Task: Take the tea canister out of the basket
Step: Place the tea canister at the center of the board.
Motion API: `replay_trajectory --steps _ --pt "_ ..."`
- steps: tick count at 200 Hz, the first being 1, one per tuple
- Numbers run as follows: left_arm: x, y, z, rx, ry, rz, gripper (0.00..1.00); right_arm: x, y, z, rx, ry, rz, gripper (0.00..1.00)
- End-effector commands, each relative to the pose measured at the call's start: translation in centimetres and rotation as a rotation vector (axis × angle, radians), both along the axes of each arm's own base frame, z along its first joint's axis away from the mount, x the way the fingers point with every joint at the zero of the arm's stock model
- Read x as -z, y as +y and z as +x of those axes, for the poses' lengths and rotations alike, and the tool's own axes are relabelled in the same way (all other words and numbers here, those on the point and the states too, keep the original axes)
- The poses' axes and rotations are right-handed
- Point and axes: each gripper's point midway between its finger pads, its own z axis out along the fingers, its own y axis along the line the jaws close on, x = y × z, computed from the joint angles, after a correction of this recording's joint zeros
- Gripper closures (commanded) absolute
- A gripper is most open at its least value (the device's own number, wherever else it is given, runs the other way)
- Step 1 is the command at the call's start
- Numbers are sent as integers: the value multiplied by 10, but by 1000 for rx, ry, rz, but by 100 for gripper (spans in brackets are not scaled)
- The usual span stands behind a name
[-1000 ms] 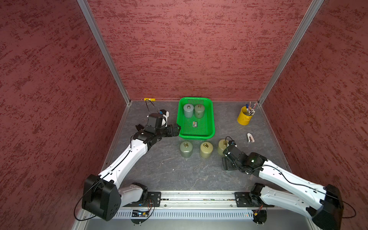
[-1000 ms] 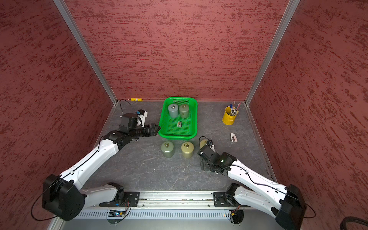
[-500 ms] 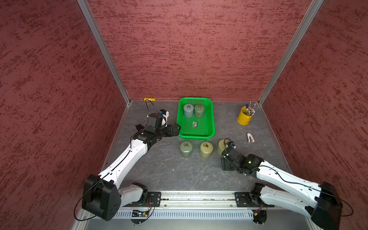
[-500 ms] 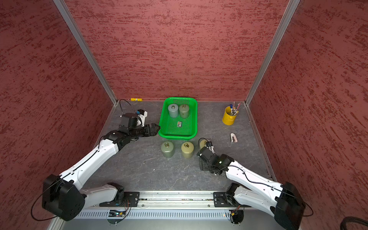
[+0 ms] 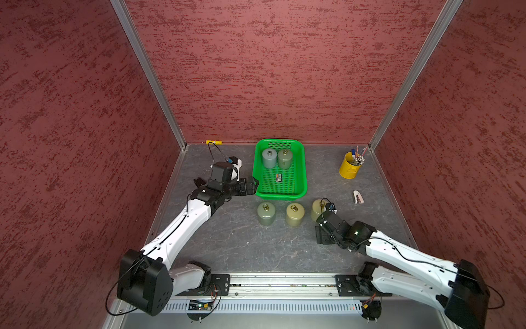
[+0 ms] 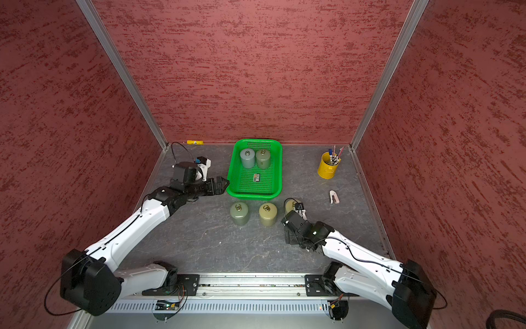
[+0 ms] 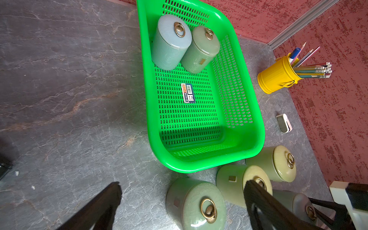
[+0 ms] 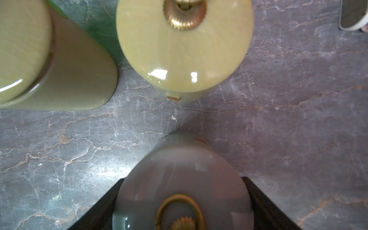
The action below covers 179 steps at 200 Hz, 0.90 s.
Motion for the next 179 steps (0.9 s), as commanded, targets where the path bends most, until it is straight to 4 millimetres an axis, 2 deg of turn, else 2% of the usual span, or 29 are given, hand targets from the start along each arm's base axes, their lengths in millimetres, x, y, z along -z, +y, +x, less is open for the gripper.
replay_trajectory --steps 1,52,92,130,155,179 --pt "-7 -2 3 1 -21 -5 0 -7 2 7 19 -54 19 27" --pt "-12 -4 2 7 -35 -21 0 -5 0 6 27 -45 14 1" --pt "-18 -5 4 11 -44 -25 0 -17 -3 9 49 -68 7 1" --pt "-20 -6 5 11 -47 -33 0 -57 -14 16 66 -149 -20 1" --pt "-21 -6 6 10 -51 -35 0 -89 -13 20 42 -208 -5 1" --pt "-22 -7 8 13 -55 -38 0 -123 -8 33 -5 -285 -22 1"
